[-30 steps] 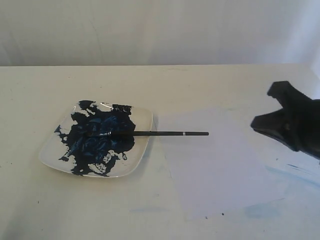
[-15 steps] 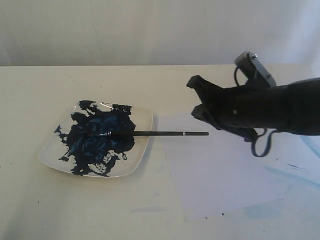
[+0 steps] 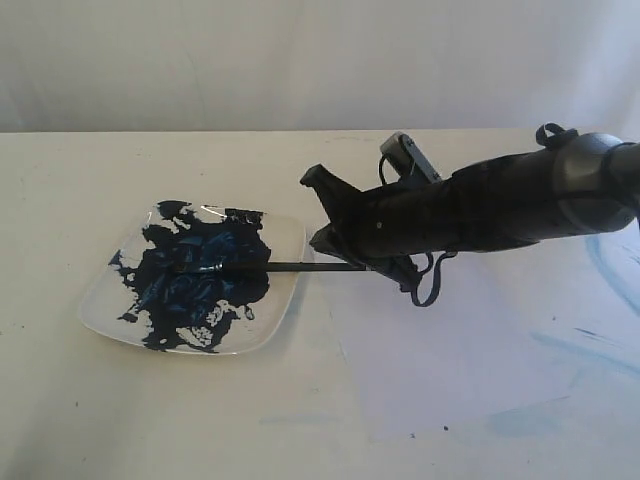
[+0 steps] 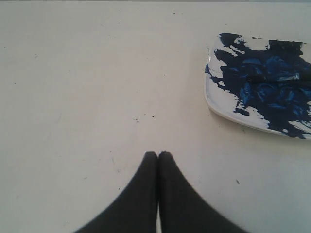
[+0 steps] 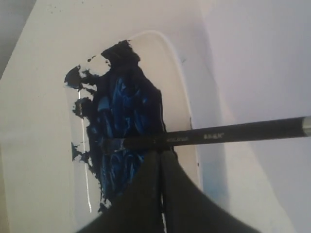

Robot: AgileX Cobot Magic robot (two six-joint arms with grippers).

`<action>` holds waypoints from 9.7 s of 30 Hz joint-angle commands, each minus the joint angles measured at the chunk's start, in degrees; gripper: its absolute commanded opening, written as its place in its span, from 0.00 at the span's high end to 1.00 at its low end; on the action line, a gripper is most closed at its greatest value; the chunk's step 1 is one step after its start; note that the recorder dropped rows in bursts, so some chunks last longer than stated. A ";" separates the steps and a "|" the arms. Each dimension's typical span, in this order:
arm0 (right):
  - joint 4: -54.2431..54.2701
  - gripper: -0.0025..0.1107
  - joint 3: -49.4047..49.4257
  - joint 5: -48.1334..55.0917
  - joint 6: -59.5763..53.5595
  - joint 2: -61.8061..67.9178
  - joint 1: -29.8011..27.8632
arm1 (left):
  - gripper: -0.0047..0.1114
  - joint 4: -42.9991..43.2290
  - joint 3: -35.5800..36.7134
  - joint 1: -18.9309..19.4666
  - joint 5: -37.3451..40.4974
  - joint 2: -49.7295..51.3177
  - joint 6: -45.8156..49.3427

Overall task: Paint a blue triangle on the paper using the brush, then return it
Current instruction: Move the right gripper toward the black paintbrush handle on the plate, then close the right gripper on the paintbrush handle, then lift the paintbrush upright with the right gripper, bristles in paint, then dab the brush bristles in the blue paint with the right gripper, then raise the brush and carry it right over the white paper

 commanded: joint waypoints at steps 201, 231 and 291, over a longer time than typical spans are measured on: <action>-0.08 0.98 -29.05 -11.03 -60.19 4.77 10.28 | 0.96 -0.57 0.16 -0.37 -0.14 0.42 -0.32; -0.08 0.98 -29.05 -12.23 -55.54 3.96 10.30 | 0.96 -0.57 0.16 -0.37 -0.14 0.42 -0.32; -0.08 0.98 -24.11 -25.76 -43.41 -5.87 10.92 | 0.96 -0.57 0.16 -0.37 -0.14 0.42 -0.32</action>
